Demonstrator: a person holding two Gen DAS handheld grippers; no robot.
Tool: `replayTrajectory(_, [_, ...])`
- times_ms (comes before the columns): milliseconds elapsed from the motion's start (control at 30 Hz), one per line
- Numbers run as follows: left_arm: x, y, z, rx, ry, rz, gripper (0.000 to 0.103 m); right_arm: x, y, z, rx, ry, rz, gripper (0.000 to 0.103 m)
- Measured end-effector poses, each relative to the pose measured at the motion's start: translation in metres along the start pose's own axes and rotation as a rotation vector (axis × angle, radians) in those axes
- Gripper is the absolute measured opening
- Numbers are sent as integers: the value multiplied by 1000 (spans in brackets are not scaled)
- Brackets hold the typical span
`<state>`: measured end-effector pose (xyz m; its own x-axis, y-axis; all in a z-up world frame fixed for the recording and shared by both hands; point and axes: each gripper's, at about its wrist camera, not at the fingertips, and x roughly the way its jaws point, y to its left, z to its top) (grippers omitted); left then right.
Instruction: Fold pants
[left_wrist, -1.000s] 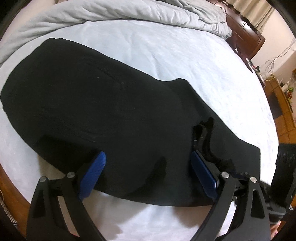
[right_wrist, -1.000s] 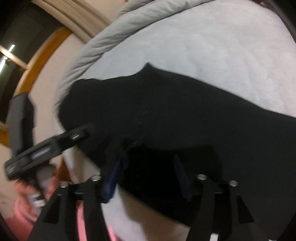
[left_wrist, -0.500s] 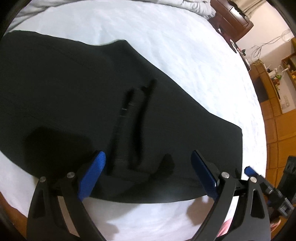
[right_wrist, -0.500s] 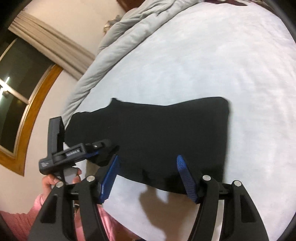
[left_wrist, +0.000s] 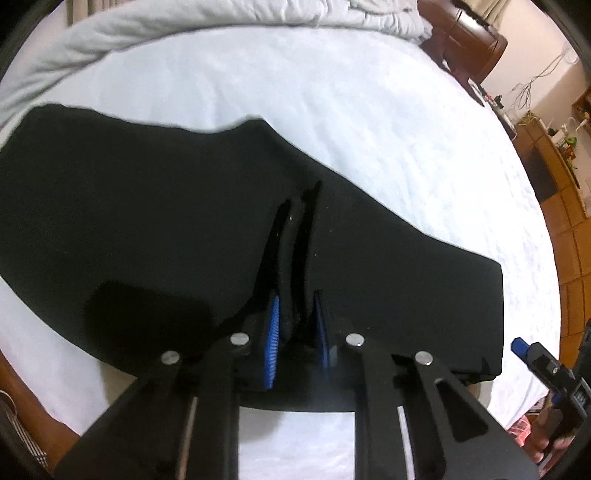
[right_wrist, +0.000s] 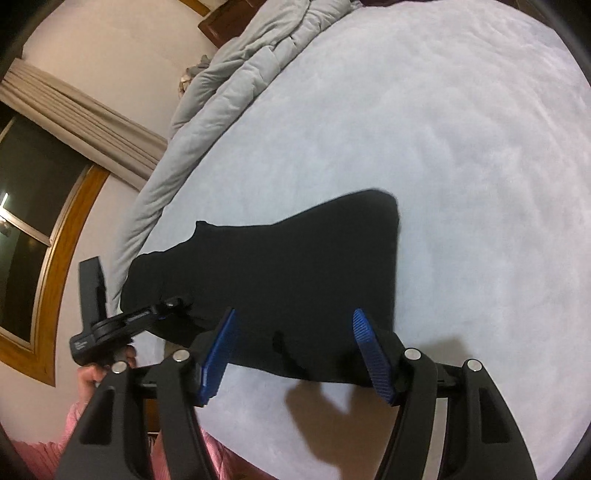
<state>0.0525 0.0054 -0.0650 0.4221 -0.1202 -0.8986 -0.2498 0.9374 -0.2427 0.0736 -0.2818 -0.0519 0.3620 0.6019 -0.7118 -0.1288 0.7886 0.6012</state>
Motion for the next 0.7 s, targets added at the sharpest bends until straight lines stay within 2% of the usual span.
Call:
replayTrajectory(67, [3,12,2,-4,-4,35,16,4,0,3,-13,9,-13,66])
replayTrajectory(133, [17,20,1,-5,43,40,18,12,0,6,-18,27,-34,66])
replayTrajectory(267, [22,13,1,19,25,59,25,26,-1,17,-3,57,-52,61])
replayTrajectory(333, [16,16,5,-32,36,26,31,27,5,25,-26,46,-54,61])
replayTrajectory(400, [4,24,4,-65,10,4,34,27,10,36,-48,32,-58,61])
replayTrajectory(500, [-15,11,9,-40,-80,-11,38,32,12,50,-47,34,-53,61])
replayTrajectory(567, [-20,-4,14,-7,-110,-86,41,41,10,59,-24,59,-34,61])
replayTrajectory(633, [-11,-19,17,14,-77,-155,41,52,2,63,18,90,-34,61])
replayTrajectory(700, [3,-29,12,42,-42,-180,41,62,-7,64,53,129,-67,59])
